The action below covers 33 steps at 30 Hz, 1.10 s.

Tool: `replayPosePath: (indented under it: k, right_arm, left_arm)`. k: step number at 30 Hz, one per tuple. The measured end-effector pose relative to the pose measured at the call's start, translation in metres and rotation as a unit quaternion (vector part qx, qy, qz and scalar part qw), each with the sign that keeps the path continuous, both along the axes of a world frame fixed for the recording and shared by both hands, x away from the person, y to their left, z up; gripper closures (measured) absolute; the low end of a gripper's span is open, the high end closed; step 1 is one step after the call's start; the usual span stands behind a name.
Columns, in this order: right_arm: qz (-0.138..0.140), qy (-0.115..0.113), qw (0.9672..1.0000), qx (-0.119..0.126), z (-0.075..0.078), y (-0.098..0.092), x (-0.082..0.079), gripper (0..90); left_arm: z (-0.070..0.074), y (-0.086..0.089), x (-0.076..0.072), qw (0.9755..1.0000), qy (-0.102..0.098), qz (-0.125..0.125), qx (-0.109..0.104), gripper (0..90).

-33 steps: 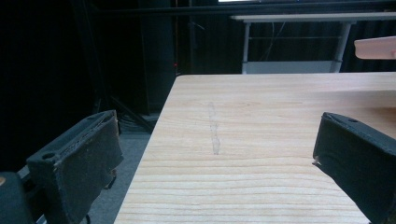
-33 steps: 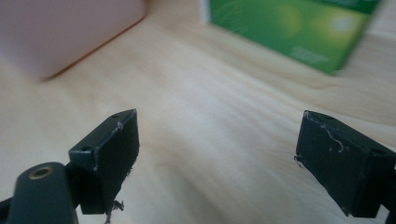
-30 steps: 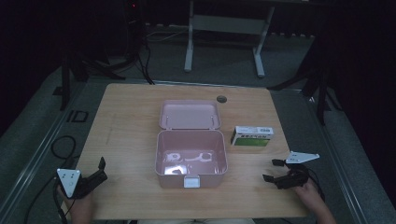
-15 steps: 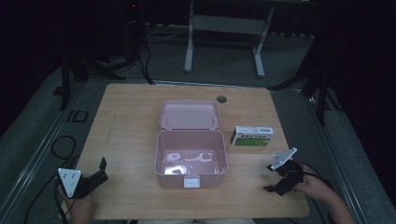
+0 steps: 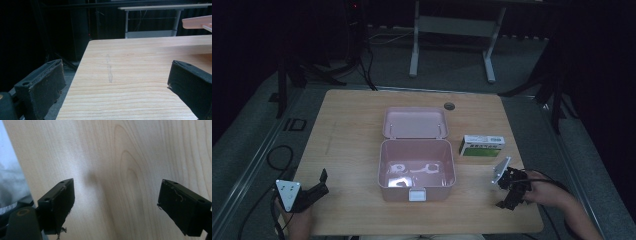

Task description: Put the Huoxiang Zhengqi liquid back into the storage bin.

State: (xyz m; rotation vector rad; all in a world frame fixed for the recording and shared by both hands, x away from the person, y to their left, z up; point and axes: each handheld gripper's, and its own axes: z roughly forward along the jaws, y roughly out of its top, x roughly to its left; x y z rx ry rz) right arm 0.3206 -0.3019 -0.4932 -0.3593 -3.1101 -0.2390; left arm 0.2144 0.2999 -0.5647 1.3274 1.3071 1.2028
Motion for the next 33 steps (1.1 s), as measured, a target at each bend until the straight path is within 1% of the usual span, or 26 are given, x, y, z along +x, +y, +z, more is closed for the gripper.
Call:
replayPosePath:
  k: [1, 2, 4, 5, 7, 9, 10, 11, 12, 14, 15, 18, 19, 20, 21, 22, 23, 24, 25, 27, 28, 31, 32, 33]
  right_arm:
    - [0.0, 0.009, 0.9999, -0.006, 0.004, 0.005, 0.001, 13.0]
    - [-0.001, 0.008, 1.0, -0.006, 0.006, 0.006, 0.002, 13.0]
    - [-0.001, -0.001, 0.9998, -0.018, 0.009, 0.01, 0.001, 12.9]
    - [-0.001, -0.001, 0.9998, -0.018, 0.009, 0.01, 0.001, 12.9]
    - [0.007, 0.001, 0.9993, -0.037, 0.011, 0.016, 0.0, 13.4]
    - [0.012, 0.021, 0.9984, -0.052, 0.01, 0.023, 0.002, 12.8]
    - [0.012, 0.021, 0.9984, -0.052, 0.01, 0.023, 0.002, 12.8]
    - [0.024, 0.019, 0.9978, -0.06, 0.01, 0.029, 0.001, 13.2]
    - [0.03, 0.012, 0.9974, -0.065, 0.01, 0.031, 0.0, 14.4]
    - [0.031, 0.015, 0.9973, -0.065, 0.01, 0.033, 0.001, 14.5]
    - [0.032, 0.029, 0.9965, -0.071, 0.009, 0.037, 0.002, 14.0]
    - [0.039, 0.031, 0.996, -0.074, 0.009, 0.039, 0.002, 12.5]
    - [0.054, 0.031, 0.995, -0.078, 0.01, 0.044, 0.003, 11.9]
    - [0.054, 0.035, 0.9947, -0.079, 0.01, 0.045, 0.003, 12.0]
    - [0.06, 0.029, 0.9944, -0.082, 0.01, 0.046, 0.003, 11.9]
    - [0.06, 0.029, 0.9944, -0.082, 0.01, 0.046, 0.003, 11.9]
    - [0.063, 0.021, 0.9939, -0.089, 0.011, 0.047, 0.003, 12.0]
    - [0.068, 0.031, 0.9927, -0.095, 0.011, 0.049, 0.005, 12.1]
    - [0.069, 0.028, 0.9925, -0.097, 0.011, 0.049, 0.005, 12.1]
    - [0.065, 0.03, 0.9928, -0.096, 0.012, 0.05, 0.007, 12.1]
    - [0.065, 0.027, 0.9922, -0.103, 0.012, 0.052, 0.009, 12.5]
    - [0.065, 0.027, 0.9917, -0.107, 0.012, 0.054, 0.011, 12.5]
    - [0.074, 0.017, 0.9912, -0.109, 0.011, 0.057, 0.011, 12.5]
    - [0.074, 0.017, 0.9912, -0.109, 0.011, 0.057, 0.011, 12.5]
  left_arm:
    - [0.0, 0.0, 0.0, 1.0, 0.0, 0.0, -0.001, 1.1]
    - [0.0, 0.0, 0.0, 1.0, -0.001, 0.0, -0.001, 1.1]
    - [0.0, 0.001, 0.0, 1.0, -0.002, 0.0, -0.004, 1.1]
    - [0.0, 0.001, 0.0, 1.0, -0.002, 0.0, -0.004, 1.1]
    - [0.0, 0.001, 0.0, 1.0, -0.002, -0.002, -0.004, 1.1]
    - [0.0, 0.0, 0.0, 1.0, -0.001, -0.002, -0.002, 1.1]
    - [0.0, 0.0, 0.0, 1.0, -0.001, -0.002, -0.002, 1.1]
    - [0.0, 0.0, 0.0, 1.0, 0.0, -0.004, -0.002, 1.1]
    - [0.0, 0.0, 0.0, 1.0, 0.0, -0.004, -0.002, 1.1]
    - [0.0, 0.001, 0.0, 1.0, -0.001, -0.006, -0.005, 1.1]
    - [0.0, 0.0, 0.0, 1.0, -0.001, -0.007, -0.003, 1.1]
    - [0.0, 0.0, 0.0, 1.0, -0.001, -0.007, 0.0, 1.1]
    - [0.0, -0.001, 0.0, 0.9999, 0.001, -0.01, 0.005, 1.1]
    - [0.0, -0.001, 0.0, 0.9999, 0.0, -0.01, 0.005, 1.1]
    - [0.0, -0.001, 0.0, 0.9999, 0.0, -0.01, 0.005, 1.1]
    - [0.0, -0.001, 0.0, 0.9999, 0.0, -0.011, 0.003, 1.1]
    - [0.0, -0.001, 0.0, 0.9999, -0.001, -0.01, 0.001, 1.1]
    - [0.0, -0.001, 0.0, 0.9999, -0.002, -0.011, 0.0, 1.1]
    - [0.0, -0.001, 0.0, 0.9999, -0.002, -0.011, 0.0, 1.1]
    - [0.0, -0.001, 0.0, 0.9999, -0.001, -0.012, 0.0, 1.0]
    - [0.0, -0.001, 0.0, 0.9999, -0.002, -0.013, 0.0, 1.1]
    - [0.0, -0.001, 0.0, 0.9999, -0.002, -0.014, 0.0, 1.1]
    - [0.0, -0.001, 0.0, 0.9999, -0.002, -0.015, -0.001, 1.1]
    - [0.0, -0.001, 0.0, 0.9999, -0.002, -0.015, -0.001, 1.1]
